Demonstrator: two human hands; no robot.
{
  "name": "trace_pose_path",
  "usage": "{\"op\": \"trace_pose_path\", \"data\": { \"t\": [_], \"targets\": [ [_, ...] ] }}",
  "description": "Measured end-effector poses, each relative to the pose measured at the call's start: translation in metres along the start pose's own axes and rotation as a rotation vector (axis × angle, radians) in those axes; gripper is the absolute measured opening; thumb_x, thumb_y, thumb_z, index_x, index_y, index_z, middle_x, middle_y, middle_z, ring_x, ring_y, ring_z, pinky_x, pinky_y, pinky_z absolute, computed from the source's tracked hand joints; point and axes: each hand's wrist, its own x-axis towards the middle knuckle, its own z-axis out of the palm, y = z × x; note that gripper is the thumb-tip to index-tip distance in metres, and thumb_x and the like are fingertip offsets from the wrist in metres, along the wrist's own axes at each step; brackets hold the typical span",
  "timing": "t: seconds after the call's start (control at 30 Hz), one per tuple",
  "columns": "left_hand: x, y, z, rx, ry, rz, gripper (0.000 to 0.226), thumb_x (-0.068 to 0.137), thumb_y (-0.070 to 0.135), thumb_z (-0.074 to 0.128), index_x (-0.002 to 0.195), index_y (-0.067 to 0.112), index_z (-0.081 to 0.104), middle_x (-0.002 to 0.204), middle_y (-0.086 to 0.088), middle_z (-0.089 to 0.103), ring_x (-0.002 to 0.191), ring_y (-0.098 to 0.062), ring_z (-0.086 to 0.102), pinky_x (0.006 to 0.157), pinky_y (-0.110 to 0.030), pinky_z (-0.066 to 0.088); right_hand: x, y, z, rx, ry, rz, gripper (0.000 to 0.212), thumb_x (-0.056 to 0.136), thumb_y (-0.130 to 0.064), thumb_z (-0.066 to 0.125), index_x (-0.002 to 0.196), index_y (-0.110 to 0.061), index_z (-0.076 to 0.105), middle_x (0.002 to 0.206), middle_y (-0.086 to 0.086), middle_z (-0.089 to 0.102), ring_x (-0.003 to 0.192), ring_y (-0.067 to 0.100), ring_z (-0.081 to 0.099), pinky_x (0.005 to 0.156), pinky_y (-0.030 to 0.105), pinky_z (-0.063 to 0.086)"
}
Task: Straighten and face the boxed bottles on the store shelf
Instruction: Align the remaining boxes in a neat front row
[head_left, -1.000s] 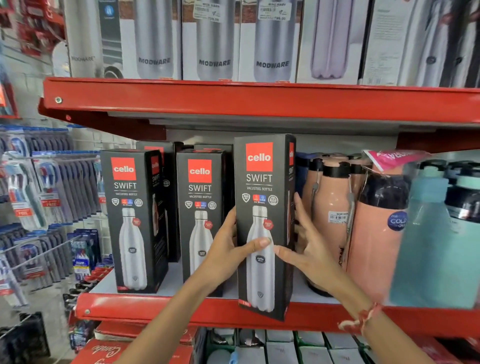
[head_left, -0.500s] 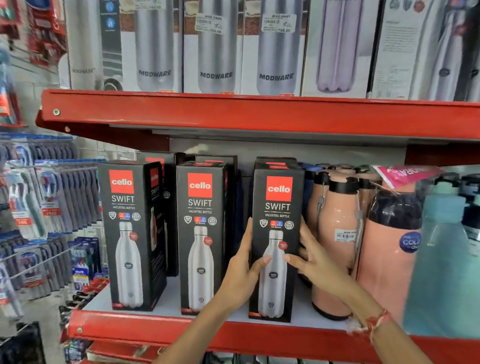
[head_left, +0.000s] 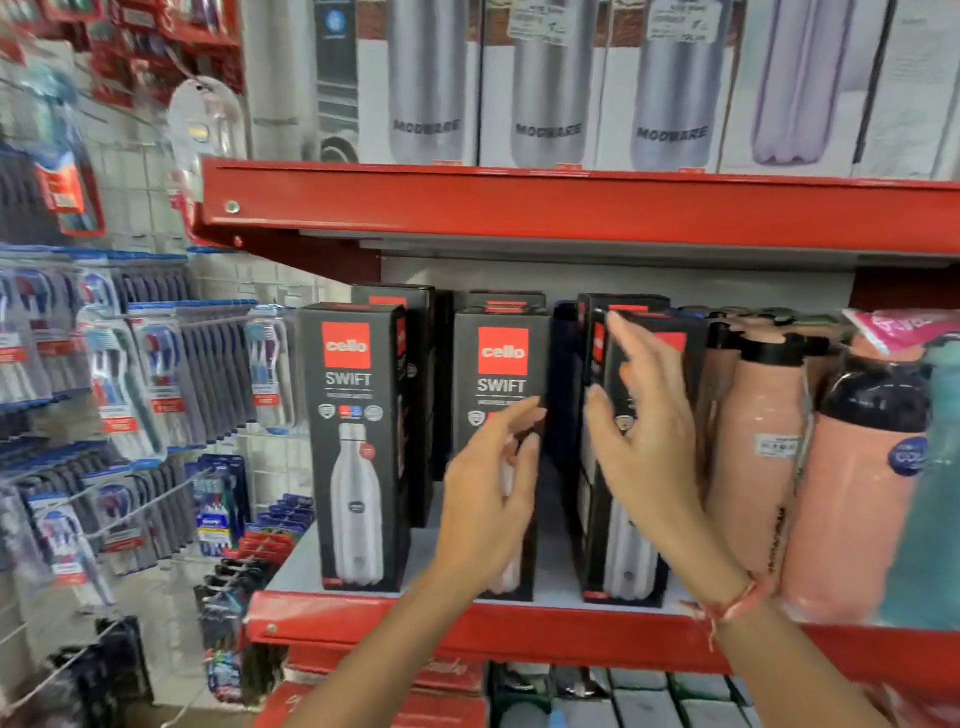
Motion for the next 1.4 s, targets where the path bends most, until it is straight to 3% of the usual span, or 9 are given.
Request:
{"op": "trace_pose_path", "data": {
  "t": [0.17,0.3,0.43,0.7,0.97,1.07,1.17,1.3,1.4],
  "targets": [
    [-0.015,-0.038,-0.077,0.165,0.201,0.067,0.031,0.097,0.018,0.044,0.126,0.017,0.055,0.124,0.004,0.059,0.117,-0.01,0.054,0.101,-0.034,0.044,-0.041,-0.042,0.089,0.308,-0.173,0.141,0.045,0.099,-0.014,0.05,0.142,-0.025,0.044,0.14,-0.003,0.046,0.13,0.007,0.048,0.107,0.029,0.044],
    [-0.033,-0.082,-0.115,0.078,0.274,-0.182,0.065,0.095,0.057,0.025,0.15,0.023,0.021,0.158,0.006,0.021,0.148,-0.01,0.017,0.122,-0.037,0.018,-0.082,-0.045,0.151,0.444,-0.327,0.407,0.058,0.095,-0.051,0.045,0.145,-0.057,0.016,0.155,-0.035,0.016,0.147,-0.001,0.019,0.121,0.036,0.022],
    [-0.039,-0.105,-0.137,-0.249,-0.036,-0.468,0.06,0.088,0.067,0.005,0.145,0.05,-0.007,0.16,0.022,-0.012,0.147,0.003,-0.009,0.125,-0.042,0.0,-0.105,-0.039,0.18,0.446,-0.502,0.543,0.061,0.099,-0.055,0.032,0.144,-0.061,-0.008,0.15,-0.044,-0.015,0.143,-0.014,-0.009,0.125,0.043,0.002],
    [-0.066,-0.186,-0.155,-0.365,-0.331,-0.484,0.114,0.042,0.104,0.031,0.133,0.042,0.002,0.149,0.014,0.0,0.15,-0.018,-0.004,0.124,-0.044,0.0,-0.113,-0.056,0.166,0.364,-0.581,0.594,0.063,0.093,-0.067,0.024,0.137,-0.065,-0.02,0.145,-0.043,-0.021,0.148,-0.001,-0.01,0.123,0.045,0.002],
    [-0.058,-0.086,-0.173,-0.288,-0.407,-0.562,0.056,0.083,0.067,0.007,0.135,0.063,-0.01,0.159,0.022,-0.008,0.151,-0.015,0.001,0.123,-0.053,0.007,-0.113,-0.064,0.151,0.294,-0.632,0.573,0.067,0.088,-0.074,0.026,0.138,-0.065,-0.017,0.137,-0.052,-0.015,0.148,-0.001,-0.004,0.123,0.045,0.006],
    [-0.066,-0.084,-0.157,-0.091,-0.109,-0.429,0.054,0.099,0.054,0.017,0.151,0.041,0.013,0.163,0.013,0.012,0.15,-0.005,0.011,0.123,-0.03,0.012,-0.11,-0.064,0.144,0.244,-0.458,0.496,0.058,0.096,-0.058,0.031,0.149,-0.052,0.008,0.151,-0.035,0.02,0.139,-0.016,0.022,0.118,0.024,0.022],
    [-0.07,-0.069,-0.137,0.022,0.162,-0.165,0.039,0.1,0.028,0.034,0.135,0.019,0.048,0.14,0.002,0.048,0.133,-0.005,0.042,0.106,-0.009,0.03,-0.106,-0.052,0.124,0.082,0.043,0.348,0.046,0.1,-0.045,0.034,0.143,-0.031,0.041,0.133,-0.006,0.051,0.127,0.004,0.048,0.107,0.023,0.039],
    [-0.074,-0.059,-0.099,-0.16,-0.144,-0.237,0.03,0.101,0.029,0.037,0.124,0.027,0.057,0.124,0.016,0.062,0.12,-0.001,0.055,0.101,-0.022,0.045,-0.109,-0.016,0.093,0.095,0.174,0.394,0.047,0.097,-0.047,0.039,0.141,-0.032,0.039,0.132,-0.016,0.044,0.13,0.015,0.043,0.108,0.032,0.035],
    [-0.071,-0.057,-0.064,-0.255,-0.222,-0.414,0.05,0.099,0.046,0.027,0.148,0.033,0.029,0.154,0.02,0.029,0.141,0.006,0.025,0.12,-0.025,0.02,-0.116,0.001,0.083,0.283,-0.035,0.591,0.066,0.089,-0.059,0.039,0.149,-0.04,0.019,0.159,-0.014,0.022,0.144,0.001,0.024,0.118,0.031,0.022]
  ]
}}
